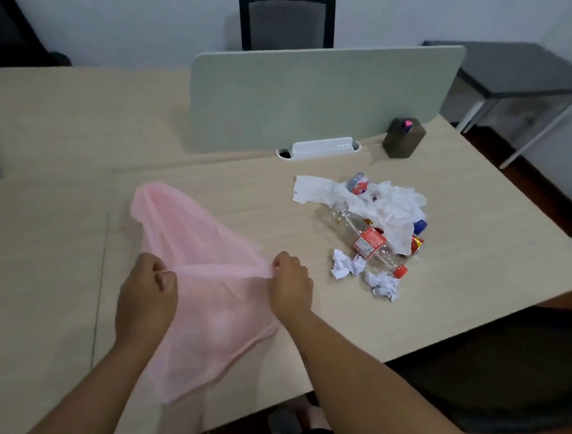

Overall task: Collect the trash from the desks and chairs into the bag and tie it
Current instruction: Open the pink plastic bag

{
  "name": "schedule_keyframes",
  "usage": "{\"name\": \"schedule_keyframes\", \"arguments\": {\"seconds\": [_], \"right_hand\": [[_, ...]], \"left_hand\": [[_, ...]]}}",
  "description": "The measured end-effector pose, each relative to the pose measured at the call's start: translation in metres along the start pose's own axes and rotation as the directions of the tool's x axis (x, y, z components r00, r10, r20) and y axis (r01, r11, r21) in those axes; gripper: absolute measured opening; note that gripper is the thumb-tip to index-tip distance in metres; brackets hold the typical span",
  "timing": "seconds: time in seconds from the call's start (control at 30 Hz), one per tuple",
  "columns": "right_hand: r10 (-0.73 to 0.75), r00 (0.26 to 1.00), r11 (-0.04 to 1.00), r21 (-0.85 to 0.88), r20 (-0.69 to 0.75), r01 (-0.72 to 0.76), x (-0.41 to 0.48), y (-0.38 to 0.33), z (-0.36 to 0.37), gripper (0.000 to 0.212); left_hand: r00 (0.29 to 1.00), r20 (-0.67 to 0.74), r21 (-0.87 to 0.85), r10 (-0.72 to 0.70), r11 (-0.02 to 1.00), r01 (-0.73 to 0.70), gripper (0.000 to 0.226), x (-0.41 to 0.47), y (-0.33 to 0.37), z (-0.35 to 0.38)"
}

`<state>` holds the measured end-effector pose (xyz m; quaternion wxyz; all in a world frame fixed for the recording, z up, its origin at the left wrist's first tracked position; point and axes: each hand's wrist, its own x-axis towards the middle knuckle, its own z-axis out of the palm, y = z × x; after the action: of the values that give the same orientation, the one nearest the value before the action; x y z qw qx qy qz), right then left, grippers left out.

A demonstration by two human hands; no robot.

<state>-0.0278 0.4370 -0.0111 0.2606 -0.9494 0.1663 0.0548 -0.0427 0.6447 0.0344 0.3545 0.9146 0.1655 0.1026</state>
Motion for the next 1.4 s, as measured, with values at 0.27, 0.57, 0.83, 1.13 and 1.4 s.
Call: {"name": "schedule_keyframes", "arguments": {"seconds": [0.27,0.57,0.83,1.13,1.4], "right_hand": [[-0.132,0.960,0.965,0.189,-0.248,0.181,-0.014,-0.035,-0.030,0.016],[0.011,0.903,0.999,0.043,-0.430,0.009,-0.011,0.010,-0.053,0.011],[0.080,0.931,0.985,0.174,-0.355,-0.018,-0.004,0.024,-0.065,0.010],[0.141,0.967,0.990,0.058,-0.211,-0.132,0.053,0.077,-0.069,0.017],[-0.017,0.956,0.972,-0.228,-0.292,-0.052,0.034,0.149,-0.066,0.062]], "left_hand": [[0.704,0.306,0.385,0.641,0.593,-0.707,0.071,0.031,0.013,0.010],[0.780,0.143,0.260,0.609,0.737,-0.623,0.067,0.077,0.071,-0.004],[0.521,0.364,0.340,0.772,0.410,-0.846,0.009,0.088,0.116,0.029],[0.561,0.496,0.220,0.663,0.530,-0.819,0.053,0.118,0.131,0.028],[0.564,0.553,0.286,0.614,0.496,-0.820,0.037,0.099,0.135,0.083]]}}
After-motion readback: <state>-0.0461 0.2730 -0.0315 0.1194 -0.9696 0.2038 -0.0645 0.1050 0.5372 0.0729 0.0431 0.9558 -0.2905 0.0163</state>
